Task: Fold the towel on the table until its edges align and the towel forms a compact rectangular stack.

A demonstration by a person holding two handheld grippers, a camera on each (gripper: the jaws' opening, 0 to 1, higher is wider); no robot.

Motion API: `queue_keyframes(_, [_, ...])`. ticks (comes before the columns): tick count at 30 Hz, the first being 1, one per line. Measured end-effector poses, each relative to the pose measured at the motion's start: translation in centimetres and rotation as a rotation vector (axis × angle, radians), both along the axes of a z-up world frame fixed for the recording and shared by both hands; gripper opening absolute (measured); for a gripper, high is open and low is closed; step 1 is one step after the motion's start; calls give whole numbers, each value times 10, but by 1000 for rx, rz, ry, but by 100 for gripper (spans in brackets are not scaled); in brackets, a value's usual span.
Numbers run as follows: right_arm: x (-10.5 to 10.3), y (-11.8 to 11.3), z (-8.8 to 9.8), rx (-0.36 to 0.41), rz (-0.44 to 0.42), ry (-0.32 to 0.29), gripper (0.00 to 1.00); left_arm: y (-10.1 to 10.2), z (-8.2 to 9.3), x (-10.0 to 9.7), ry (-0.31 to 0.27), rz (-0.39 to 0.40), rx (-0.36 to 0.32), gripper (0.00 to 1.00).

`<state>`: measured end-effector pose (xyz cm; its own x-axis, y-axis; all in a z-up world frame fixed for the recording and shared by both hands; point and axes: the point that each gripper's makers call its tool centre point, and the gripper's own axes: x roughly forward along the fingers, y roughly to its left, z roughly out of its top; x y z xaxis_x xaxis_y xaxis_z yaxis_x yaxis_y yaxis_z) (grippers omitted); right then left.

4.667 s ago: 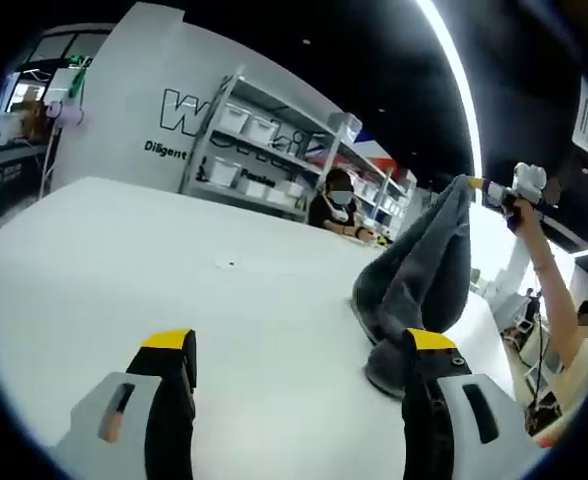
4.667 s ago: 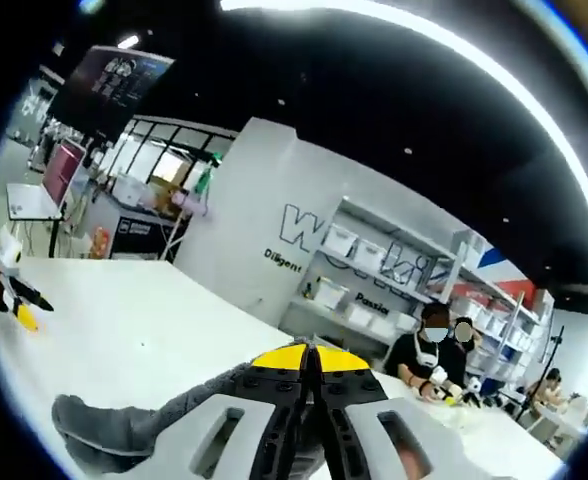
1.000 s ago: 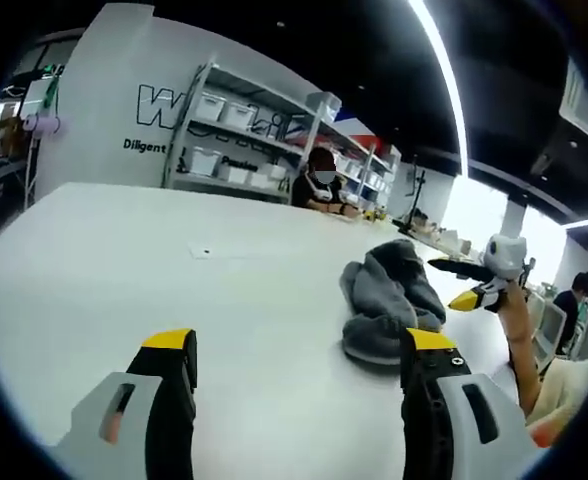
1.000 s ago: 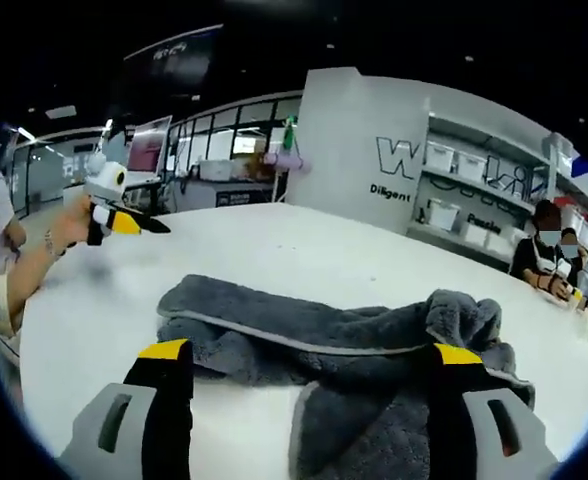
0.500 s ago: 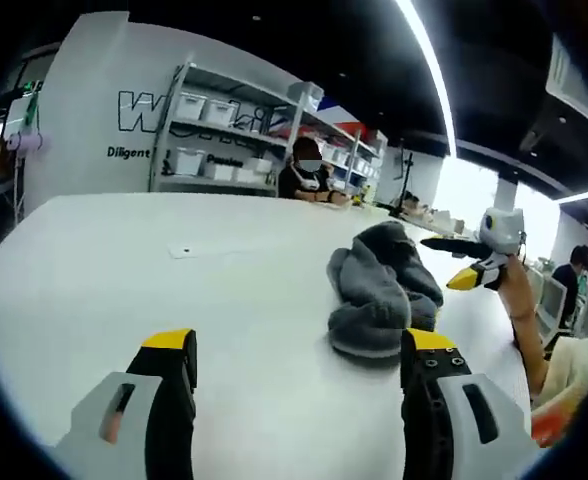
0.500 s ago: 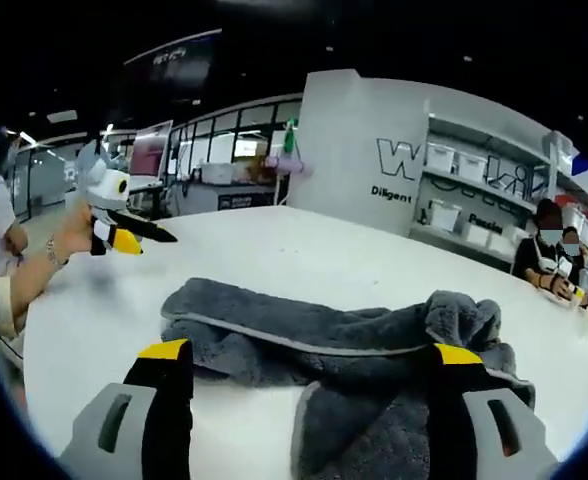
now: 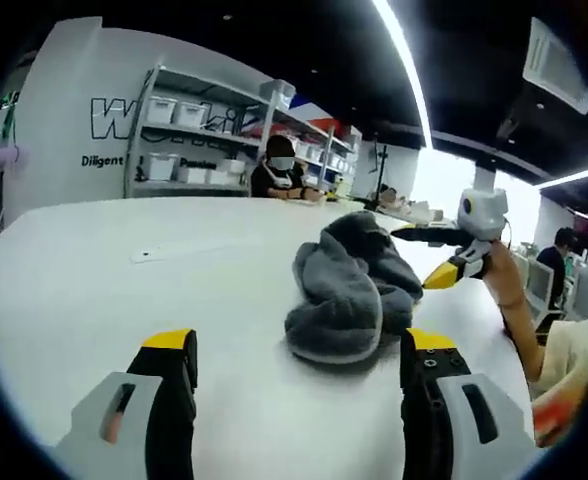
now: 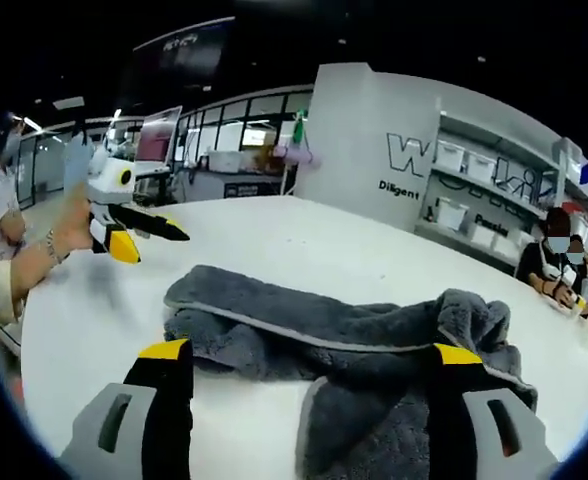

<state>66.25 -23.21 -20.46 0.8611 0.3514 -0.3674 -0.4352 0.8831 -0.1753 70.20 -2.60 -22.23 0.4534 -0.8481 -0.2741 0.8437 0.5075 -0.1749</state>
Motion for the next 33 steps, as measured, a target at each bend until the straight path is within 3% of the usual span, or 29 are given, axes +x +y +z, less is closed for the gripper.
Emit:
queue_keyframes(4, [2,-1,-1,-4,-1,5,99,-3,-5,2,-38,1,53,81])
queue_keyframes(18, [2,-2,-1,-20,0,2,98,-13,-10,-2,-33,-26,26,77])
queue_keyframes(24, [2,-3,-1,-19,1,2,98,-20,-17,-7,-51,-43,66,76])
queue_keyframes(33, [2,-3,-4,-29,3,12,97,-32,-18,-9,-95,-73,47,61])
